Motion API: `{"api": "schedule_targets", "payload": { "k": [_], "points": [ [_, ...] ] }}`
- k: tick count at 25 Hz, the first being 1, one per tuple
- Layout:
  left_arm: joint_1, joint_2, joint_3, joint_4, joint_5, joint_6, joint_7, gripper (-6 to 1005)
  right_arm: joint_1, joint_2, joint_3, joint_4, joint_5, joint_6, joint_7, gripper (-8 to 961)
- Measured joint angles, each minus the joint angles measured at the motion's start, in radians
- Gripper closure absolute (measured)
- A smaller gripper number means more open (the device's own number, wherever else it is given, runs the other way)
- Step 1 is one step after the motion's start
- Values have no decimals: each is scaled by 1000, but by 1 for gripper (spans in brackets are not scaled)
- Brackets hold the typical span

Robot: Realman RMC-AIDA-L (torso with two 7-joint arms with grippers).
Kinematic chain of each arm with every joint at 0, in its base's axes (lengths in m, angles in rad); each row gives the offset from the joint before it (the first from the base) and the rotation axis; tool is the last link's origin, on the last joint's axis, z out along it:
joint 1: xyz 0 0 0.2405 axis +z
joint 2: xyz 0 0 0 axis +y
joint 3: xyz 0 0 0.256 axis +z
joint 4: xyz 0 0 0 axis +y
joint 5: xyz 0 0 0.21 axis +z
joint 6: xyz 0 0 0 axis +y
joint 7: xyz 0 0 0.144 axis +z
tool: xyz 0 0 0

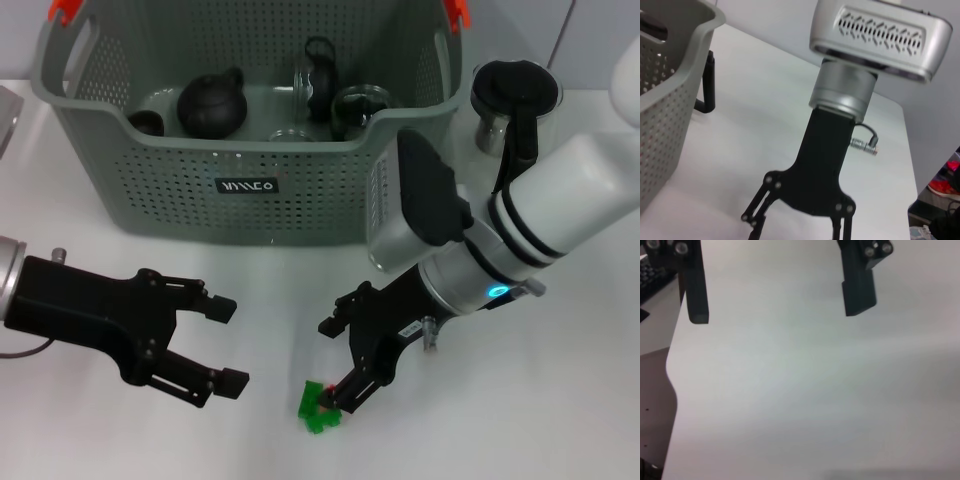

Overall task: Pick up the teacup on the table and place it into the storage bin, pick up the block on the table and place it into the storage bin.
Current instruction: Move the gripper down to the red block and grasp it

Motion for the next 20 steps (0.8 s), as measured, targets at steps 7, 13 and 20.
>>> {"api": "schedule_targets", "payload": {
  "k": [7,13,20],
  "points": [
    [-12,1,0,4,0,-4,-1,34,-6,0,-54,0,29,61,2,9],
    [-18,1,0,6,6,-5,-3,34,-5,0,-77,-3,29,83,3,9],
    [-25,1,-2,14,8,-6,-3,34,1,1,-91,-3,29,90,1,9]
  ]
}}
